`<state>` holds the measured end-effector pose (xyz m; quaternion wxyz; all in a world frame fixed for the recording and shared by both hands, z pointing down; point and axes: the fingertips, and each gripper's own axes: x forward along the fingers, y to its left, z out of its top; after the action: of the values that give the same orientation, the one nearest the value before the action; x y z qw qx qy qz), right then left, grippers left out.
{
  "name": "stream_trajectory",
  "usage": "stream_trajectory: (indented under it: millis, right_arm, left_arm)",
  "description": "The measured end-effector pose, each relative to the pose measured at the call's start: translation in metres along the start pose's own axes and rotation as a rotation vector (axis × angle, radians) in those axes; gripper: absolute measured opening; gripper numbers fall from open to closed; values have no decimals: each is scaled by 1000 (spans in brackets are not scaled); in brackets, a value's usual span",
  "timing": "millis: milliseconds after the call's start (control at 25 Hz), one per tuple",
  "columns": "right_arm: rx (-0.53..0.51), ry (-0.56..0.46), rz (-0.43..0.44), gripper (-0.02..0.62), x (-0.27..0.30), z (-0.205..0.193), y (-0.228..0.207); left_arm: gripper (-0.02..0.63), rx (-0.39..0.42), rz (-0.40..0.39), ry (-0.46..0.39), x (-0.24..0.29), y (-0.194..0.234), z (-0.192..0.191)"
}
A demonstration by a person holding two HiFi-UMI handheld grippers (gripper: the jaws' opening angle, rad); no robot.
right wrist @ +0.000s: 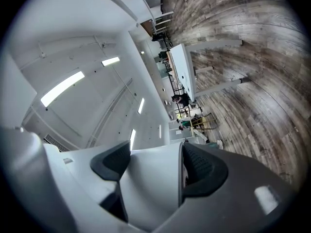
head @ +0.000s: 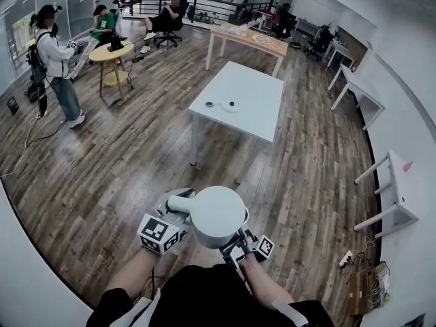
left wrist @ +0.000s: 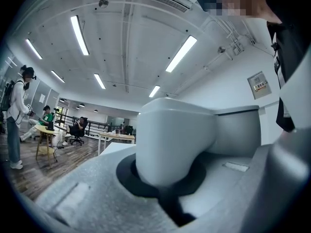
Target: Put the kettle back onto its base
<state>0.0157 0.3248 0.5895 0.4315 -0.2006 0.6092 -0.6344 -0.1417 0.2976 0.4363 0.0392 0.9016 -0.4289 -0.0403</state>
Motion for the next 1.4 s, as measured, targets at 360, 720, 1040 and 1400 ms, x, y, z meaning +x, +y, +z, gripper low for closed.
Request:
stream_trajectory:
  millis: [360, 720, 1040, 1400]
  right_arm:
    - [27, 0, -14, 341, 25, 13, -17]
    - [30, 49, 13, 341, 72, 83, -14]
    - [12, 50, 36, 341, 91, 161, -2]
    - [16, 36, 17, 341, 108, 212, -3]
  left_arm:
    - [0, -3, 11, 24, 19, 26, -8]
    - [0, 32, 45, 5, 91, 43, -3]
    - [0, 52, 39, -16, 170, 37, -2]
    - [2, 36, 33, -4, 227, 46, -9]
